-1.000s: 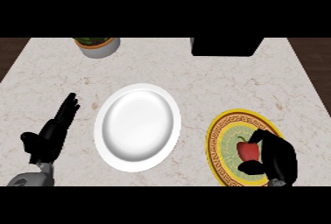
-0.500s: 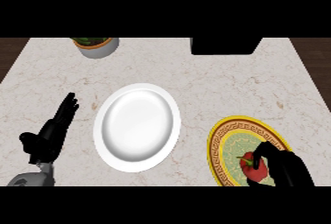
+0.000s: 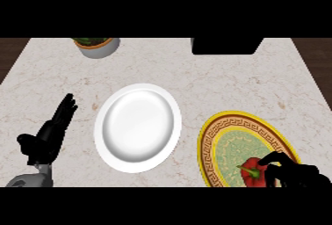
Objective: Pick the bell pepper from the plate and place it in the plate
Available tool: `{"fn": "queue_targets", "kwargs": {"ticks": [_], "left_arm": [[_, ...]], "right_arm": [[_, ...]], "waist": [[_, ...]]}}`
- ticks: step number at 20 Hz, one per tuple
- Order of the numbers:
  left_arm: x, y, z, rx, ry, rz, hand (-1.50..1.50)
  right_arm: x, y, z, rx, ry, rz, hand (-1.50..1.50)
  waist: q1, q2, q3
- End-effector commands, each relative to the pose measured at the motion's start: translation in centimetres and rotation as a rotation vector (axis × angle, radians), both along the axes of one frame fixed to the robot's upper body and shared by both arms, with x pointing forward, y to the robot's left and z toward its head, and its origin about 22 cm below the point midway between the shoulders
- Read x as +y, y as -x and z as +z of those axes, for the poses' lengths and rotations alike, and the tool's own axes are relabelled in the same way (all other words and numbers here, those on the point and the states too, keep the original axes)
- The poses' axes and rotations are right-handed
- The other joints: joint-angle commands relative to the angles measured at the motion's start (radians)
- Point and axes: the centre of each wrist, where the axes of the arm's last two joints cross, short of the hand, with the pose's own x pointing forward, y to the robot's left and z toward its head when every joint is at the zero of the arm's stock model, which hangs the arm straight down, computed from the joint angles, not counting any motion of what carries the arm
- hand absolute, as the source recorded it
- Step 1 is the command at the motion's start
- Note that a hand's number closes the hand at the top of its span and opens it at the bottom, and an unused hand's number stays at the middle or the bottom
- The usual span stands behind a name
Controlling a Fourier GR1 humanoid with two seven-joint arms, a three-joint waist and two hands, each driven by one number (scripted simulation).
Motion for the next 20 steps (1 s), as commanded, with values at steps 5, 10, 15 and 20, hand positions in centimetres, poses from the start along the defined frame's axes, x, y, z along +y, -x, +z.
{"fn": "queue_targets", "kwargs": {"ticks": [5, 10, 15, 20], "left_arm": [[-1.2, -0.6, 0.8, -0.005, 0.015, -0.010, 0.00], [-1.2, 0.5, 1.6, 0.017, 0.017, -0.027, 0.00], [0.3, -1.0, -0.7, 0.005, 0.006, -0.029, 0.00], [-0.5, -0.2, -0.2, 0.012, 0.022, -0.032, 0.00]], "right_arm": [[3.4, 0.2, 6.9, -0.131, -0.042, 0.055, 1.50], [7.3, -2.6, 6.4, -0.106, -0.060, 0.077, 1.50], [13.1, -5.6, 5.6, -0.063, -0.059, 0.154, 1.50], [16.4, -8.6, 4.9, 0.004, -0.093, 0.174, 1.50]], "waist": [[0.008, 0.002, 0.000], [0.013, 0.001, 0.000], [0.014, 0.004, 0.000], [0.021, 0.004, 0.000]]}}
